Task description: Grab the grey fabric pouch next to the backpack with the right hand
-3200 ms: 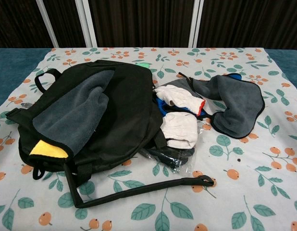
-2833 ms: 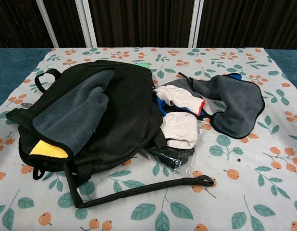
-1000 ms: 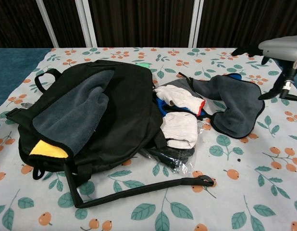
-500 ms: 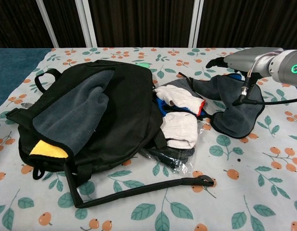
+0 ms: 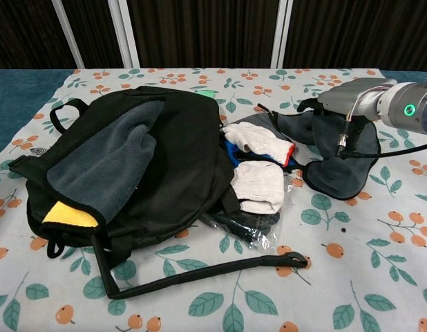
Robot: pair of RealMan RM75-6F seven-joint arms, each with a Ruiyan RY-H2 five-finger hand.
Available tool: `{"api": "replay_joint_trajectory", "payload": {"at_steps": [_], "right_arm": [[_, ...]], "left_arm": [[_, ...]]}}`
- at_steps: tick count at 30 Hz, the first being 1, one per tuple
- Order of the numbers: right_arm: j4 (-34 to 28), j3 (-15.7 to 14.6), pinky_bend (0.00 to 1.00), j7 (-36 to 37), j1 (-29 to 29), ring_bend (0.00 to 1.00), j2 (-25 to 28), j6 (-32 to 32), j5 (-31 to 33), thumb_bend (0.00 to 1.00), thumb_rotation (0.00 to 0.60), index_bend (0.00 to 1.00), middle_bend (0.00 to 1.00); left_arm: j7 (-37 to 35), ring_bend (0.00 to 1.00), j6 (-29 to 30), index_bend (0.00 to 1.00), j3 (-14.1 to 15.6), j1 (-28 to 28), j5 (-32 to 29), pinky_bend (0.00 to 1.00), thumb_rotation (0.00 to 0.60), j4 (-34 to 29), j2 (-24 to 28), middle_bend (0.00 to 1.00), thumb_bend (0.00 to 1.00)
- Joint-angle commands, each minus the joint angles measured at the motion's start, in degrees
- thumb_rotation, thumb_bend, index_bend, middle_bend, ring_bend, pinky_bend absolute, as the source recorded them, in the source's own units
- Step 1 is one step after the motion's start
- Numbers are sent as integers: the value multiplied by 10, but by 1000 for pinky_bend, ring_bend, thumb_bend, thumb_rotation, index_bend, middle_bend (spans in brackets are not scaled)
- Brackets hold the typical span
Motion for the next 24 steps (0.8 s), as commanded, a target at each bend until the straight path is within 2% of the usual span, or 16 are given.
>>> {"api": "replay_joint_trajectory", "payload": {"at_steps": [1, 8, 13, 18, 24], "right_arm": [[-6, -1, 250, 22, -1, 399, 2, 0, -18, 247, 600, 441, 468], [-27, -7, 259, 66, -7, 471, 14, -9, -53, 337, 600, 614, 545], [-47, -6, 294, 100, -17, 536, 26, 13, -93, 434, 600, 782, 620], [-63, -2, 299, 137, -30, 555, 42, 26, -115, 472, 600, 854, 650], [-93, 0, 299, 166, -46, 565, 79, 46, -138, 512, 600, 867, 661]], "left_arm": [[-1, 123, 0, 214, 0, 0, -1, 21, 600, -1, 0, 64, 586], [-2, 123, -2, 214, -1, 0, -3, 23, 600, -3, 2, 64, 586], [-2, 123, -4, 214, -1, -1, -5, 25, 600, -5, 3, 64, 586], [-3, 123, -2, 214, -1, 0, -4, 25, 600, -7, 4, 64, 586], [-3, 123, -1, 214, 0, 0, -2, 27, 600, -8, 4, 64, 586]]}}
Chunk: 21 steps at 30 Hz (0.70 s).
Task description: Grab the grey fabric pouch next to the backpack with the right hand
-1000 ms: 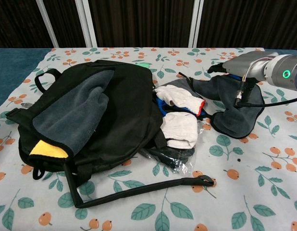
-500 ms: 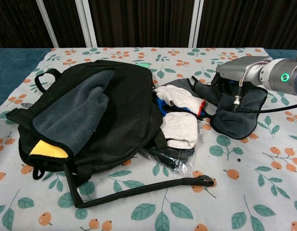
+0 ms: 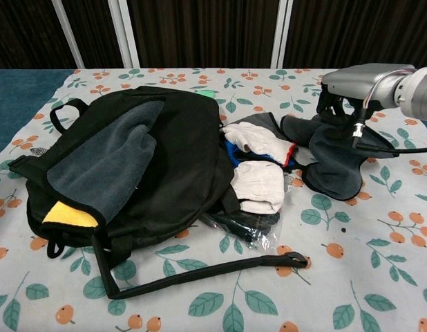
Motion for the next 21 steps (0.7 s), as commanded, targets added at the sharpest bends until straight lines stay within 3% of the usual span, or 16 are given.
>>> {"api": "replay_joint_trajectory", "payload": {"at_steps": [1, 12, 21], "right_arm": [[-17, 3, 299, 14, -10, 570, 21, 13, -13, 519, 600, 873, 665], [-86, 47, 323, 68, -41, 591, 118, 77, -41, 579, 600, 891, 687], [-176, 126, 323, 104, -59, 592, 227, 144, -32, 597, 600, 893, 687]], "left_arm": [[0, 123, 0, 214, 0, 0, 0, 29, 600, 0, 0, 64, 586], [-3, 123, 2, 215, 1, 1, 2, 30, 600, -3, 0, 64, 586], [-5, 124, 2, 215, 1, 2, 2, 37, 600, -4, 0, 64, 586]]}}
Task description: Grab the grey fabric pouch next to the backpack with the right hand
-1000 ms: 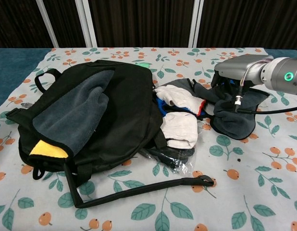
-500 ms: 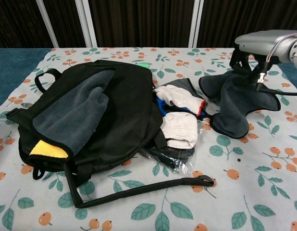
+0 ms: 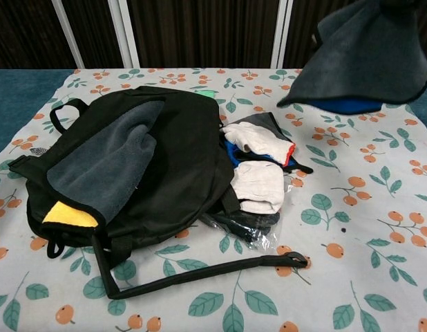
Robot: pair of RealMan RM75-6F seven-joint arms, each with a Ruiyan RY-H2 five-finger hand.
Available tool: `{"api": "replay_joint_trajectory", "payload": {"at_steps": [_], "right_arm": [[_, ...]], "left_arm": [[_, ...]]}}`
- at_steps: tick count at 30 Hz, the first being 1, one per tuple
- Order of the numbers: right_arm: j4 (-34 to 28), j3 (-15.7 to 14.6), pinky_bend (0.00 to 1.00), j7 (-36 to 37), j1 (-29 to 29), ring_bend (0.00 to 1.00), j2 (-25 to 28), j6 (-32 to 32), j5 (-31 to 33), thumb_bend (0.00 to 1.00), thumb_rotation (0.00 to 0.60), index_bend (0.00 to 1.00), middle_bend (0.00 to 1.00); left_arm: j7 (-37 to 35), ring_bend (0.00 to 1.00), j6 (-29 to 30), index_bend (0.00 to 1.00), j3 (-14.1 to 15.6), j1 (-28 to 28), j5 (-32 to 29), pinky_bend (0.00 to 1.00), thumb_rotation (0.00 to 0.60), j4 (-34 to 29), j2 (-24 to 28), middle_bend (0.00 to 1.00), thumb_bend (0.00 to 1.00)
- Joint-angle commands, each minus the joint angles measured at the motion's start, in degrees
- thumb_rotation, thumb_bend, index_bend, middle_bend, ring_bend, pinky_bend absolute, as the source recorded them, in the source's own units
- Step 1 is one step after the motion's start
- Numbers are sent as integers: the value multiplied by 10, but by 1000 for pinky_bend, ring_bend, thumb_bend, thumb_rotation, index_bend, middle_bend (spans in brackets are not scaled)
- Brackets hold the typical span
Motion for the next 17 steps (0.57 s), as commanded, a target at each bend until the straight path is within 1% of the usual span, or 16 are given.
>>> {"api": "replay_joint_trajectory", "payload": {"at_steps": [1, 4, 6, 12, 13, 17], "right_arm": [[-46, 45, 323, 29, -13, 592, 47, 38, 7, 597, 600, 895, 687], [-74, 71, 323, 51, -18, 593, 74, 50, 16, 598, 600, 899, 686], [-95, 89, 323, 80, -27, 593, 95, 58, 22, 600, 600, 899, 685], [-143, 128, 323, 192, -56, 593, 153, 56, 18, 608, 600, 899, 683], [-149, 134, 323, 220, -62, 593, 162, 54, 12, 609, 600, 899, 683], [-154, 143, 323, 288, -77, 593, 180, 46, -7, 612, 600, 899, 683]], "left_arm": [[0, 124, 0, 215, 0, 0, 1, 38, 600, 0, 0, 64, 586], [-1, 124, 2, 215, 0, 1, 2, 38, 600, 0, 0, 64, 586], [-2, 124, 3, 215, 0, 1, 3, 38, 600, 0, 0, 64, 586], [-2, 124, 3, 215, 0, 1, 4, 37, 600, -1, 0, 64, 586], [-1, 124, 3, 215, 0, 1, 3, 38, 600, -1, 0, 64, 586], [-1, 124, 4, 215, 0, 1, 2, 37, 600, -1, -1, 64, 586]]}}
